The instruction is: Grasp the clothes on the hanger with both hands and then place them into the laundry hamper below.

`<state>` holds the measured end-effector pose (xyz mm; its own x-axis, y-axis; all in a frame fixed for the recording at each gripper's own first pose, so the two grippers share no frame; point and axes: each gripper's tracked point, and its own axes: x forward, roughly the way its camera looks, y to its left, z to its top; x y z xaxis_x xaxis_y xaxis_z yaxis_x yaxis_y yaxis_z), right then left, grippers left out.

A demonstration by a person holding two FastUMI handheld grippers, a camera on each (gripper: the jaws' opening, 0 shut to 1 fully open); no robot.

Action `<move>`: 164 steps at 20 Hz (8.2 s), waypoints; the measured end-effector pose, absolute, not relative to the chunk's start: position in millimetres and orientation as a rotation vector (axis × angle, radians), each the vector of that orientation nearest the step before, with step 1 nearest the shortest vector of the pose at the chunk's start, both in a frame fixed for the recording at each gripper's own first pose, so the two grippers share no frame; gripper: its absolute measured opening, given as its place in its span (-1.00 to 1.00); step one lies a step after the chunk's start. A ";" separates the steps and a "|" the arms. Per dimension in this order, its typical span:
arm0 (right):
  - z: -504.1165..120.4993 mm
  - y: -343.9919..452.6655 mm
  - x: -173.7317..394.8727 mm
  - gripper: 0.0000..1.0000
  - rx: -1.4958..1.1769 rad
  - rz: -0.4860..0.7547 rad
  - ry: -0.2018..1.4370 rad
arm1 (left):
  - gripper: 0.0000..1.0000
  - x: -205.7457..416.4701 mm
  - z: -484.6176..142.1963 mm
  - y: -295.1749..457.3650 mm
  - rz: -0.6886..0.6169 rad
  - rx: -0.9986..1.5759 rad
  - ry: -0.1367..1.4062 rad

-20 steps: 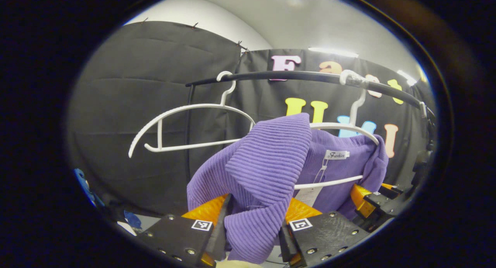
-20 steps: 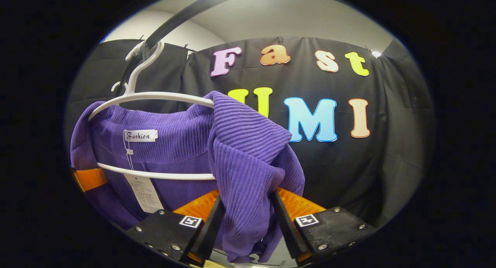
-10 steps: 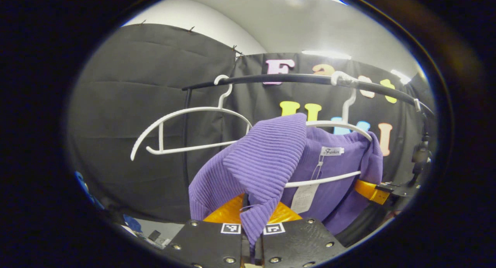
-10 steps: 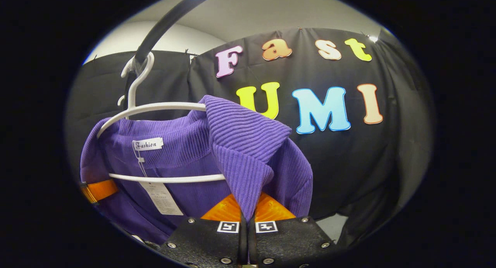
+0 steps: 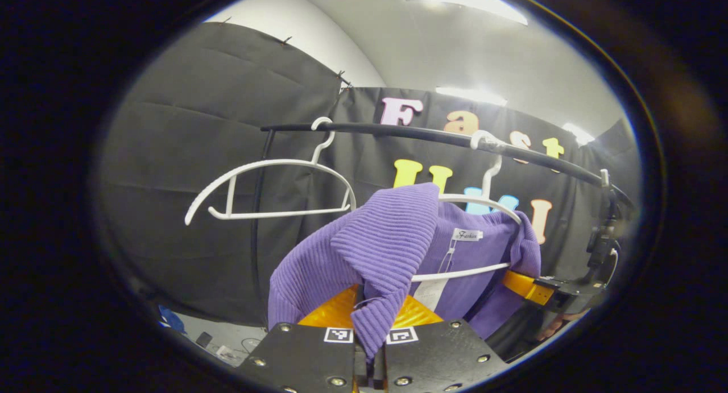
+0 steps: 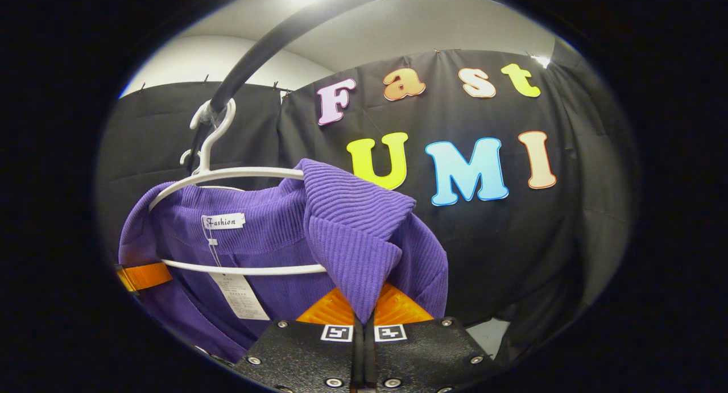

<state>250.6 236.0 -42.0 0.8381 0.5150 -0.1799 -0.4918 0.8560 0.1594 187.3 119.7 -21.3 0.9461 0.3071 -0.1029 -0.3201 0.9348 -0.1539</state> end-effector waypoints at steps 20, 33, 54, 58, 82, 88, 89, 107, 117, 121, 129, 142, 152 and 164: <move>-18.1 187.8 283.5 -1.00 0.163 0.383 0.085 | -0.89 160.6 14.6 122.2 0.088 -0.196 0.124; -18.8 154.4 294.2 -1.00 0.342 0.370 0.112 | -1.00 167.3 61.2 201.8 0.207 -0.126 0.005; -22.7 167.9 299.4 -1.00 0.268 0.376 0.069 | -1.00 193.8 68.1 235.1 0.199 0.091 0.059; -24.4 169.6 303.1 -1.00 0.253 0.381 0.072 | -1.00 203.3 50.5 241.7 0.172 0.066 0.097; -12.9 164.0 295.3 -1.00 0.163 0.378 0.015 | -1.00 213.1 -89.6 227.8 0.134 0.028 0.334; -22.3 162.5 293.7 -1.00 0.148 0.390 0.031 | -1.00 174.7 -127.5 176.9 0.129 -0.002 0.328; -23.5 160.5 295.2 -1.00 0.148 0.386 0.031 | -1.00 170.1 -126.2 170.0 0.136 -0.005 0.313; -55.2 101.9 340.1 -1.00 0.116 0.235 0.048 | -1.00 218.1 -42.8 78.3 0.081 -0.063 0.109; -122.5 94.8 326.7 -1.00 0.150 0.289 0.184 | -1.00 219.3 -77.7 29.3 0.091 -0.088 0.209; -134.5 90.3 286.0 -1.00 0.148 0.338 0.239 | -1.00 192.3 -92.1 35.0 0.121 -0.085 0.251; -183.2 70.5 198.4 -0.99 0.099 0.332 0.446 | -1.00 131.8 -136.7 45.0 0.087 -0.074 0.348; -163.7 151.8 75.8 -0.99 0.094 0.422 0.544 | -1.00 58.5 -143.5 70.9 -0.057 -0.066 0.345; -263.4 151.3 25.1 -0.99 0.155 0.385 0.860 | -0.98 22.0 -284.9 104.7 0.000 -0.009 0.604; -358.8 140.4 3.8 -0.99 0.171 0.277 1.057 | -0.98 21.8 -411.0 118.6 0.032 -0.032 0.781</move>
